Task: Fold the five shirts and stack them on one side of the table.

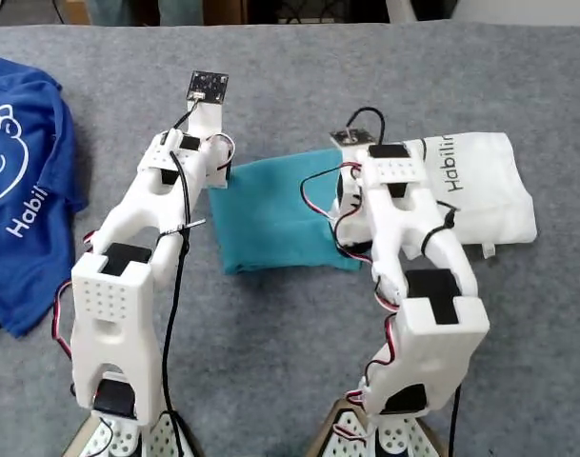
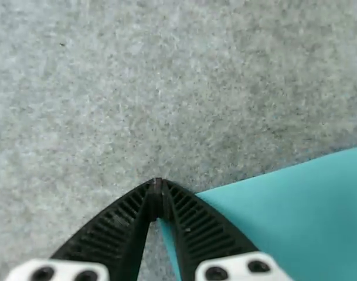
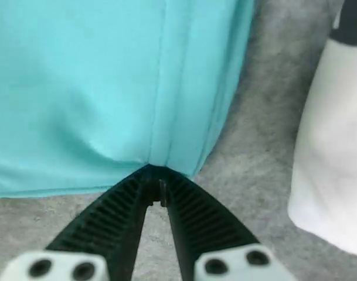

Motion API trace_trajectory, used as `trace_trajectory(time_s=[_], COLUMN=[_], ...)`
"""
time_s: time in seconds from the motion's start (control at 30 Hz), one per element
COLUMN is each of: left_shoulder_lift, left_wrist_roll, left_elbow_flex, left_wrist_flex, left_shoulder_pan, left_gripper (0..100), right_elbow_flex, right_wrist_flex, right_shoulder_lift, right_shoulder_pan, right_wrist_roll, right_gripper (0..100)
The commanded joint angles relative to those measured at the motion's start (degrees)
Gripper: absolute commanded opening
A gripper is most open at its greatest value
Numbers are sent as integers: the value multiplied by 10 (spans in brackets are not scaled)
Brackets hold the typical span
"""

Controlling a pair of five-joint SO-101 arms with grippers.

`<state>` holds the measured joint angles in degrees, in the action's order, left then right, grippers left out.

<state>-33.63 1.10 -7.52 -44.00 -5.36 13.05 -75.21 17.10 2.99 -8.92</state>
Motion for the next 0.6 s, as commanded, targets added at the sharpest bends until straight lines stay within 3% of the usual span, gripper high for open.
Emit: trace_trajectory(time_s=[0.0,0.17,0.33,0.57], left_shoulder_lift=[4,9,66,127], left_wrist_roll=[4,4,4,10], left_elbow_flex=[-24,-24,-25,-25], left_wrist_flex=[3,-2,-42,-111], left_shoulder_pan=[6,6,7,15], left_gripper=[28,28,28,28], right_elbow_flex=[-5,-46,-80,-60], right_wrist_flex=[3,-54,-110,-167], right_shoulder_lift=[-37,-78,-143,-210], right_shoulder_pan=[-7,-9,-20,-18], right_wrist_roll=[2,-1,-55,-55], right_gripper=[16,18,18,30])
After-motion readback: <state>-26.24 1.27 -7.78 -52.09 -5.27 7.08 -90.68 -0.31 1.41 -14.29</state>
